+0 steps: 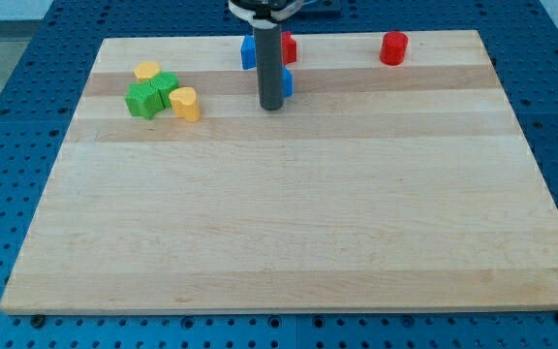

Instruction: Push the red circle to the red star

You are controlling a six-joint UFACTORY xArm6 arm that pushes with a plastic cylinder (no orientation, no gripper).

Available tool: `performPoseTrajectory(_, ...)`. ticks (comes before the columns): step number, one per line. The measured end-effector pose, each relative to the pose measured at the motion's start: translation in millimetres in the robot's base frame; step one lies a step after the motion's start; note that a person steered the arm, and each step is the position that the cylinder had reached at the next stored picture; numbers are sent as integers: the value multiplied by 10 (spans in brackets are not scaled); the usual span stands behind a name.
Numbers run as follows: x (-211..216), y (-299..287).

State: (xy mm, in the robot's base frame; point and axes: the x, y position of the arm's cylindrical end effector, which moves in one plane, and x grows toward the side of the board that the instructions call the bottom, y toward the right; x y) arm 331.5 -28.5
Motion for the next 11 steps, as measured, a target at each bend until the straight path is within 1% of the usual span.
performPoseTrajectory(1, -228, 0)
performPoseTrajectory(2, -351, 0)
performPoseTrajectory(3, -376, -19)
performPoseTrajectory(4, -190, 8)
performPoseTrajectory(5, 183, 838)
performPoseTrajectory(6, 180, 2019)
performPoseTrajectory(7, -394, 3045)
performPoseTrajectory(8, -1009, 3110)
performPoseTrajectory(9, -1195, 2367)
performPoseTrajectory(10, -980, 2035)
performPoseTrajectory(11, -818, 1900)
